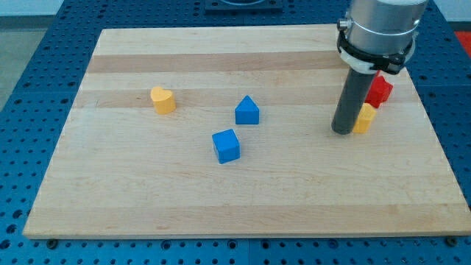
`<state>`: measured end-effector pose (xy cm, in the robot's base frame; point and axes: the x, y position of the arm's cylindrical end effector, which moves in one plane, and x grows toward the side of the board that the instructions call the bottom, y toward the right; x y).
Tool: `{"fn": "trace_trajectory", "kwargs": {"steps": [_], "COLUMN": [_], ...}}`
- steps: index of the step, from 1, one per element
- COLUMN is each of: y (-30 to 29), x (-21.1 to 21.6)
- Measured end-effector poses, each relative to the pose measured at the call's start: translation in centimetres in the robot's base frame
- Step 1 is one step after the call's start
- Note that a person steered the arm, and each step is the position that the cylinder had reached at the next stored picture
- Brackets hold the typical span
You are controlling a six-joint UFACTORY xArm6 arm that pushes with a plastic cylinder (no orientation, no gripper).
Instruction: Slide the yellow hexagon closer to red star
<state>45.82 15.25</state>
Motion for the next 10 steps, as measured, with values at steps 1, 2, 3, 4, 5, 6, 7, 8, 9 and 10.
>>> {"fn": "trace_trajectory", "kwargs": {"steps": [1,2,3,4,5,6,7,8,9,10], "y": [0.0,0.0,-1.0,-1.1,-1.0,-0.4,1.1,2.0,2.1,2.1], "x": [-0.1,-0.1,-0.1,-0.4,-0.8,-0.9,-0.9,-0.9,-0.9,-0.9]}}
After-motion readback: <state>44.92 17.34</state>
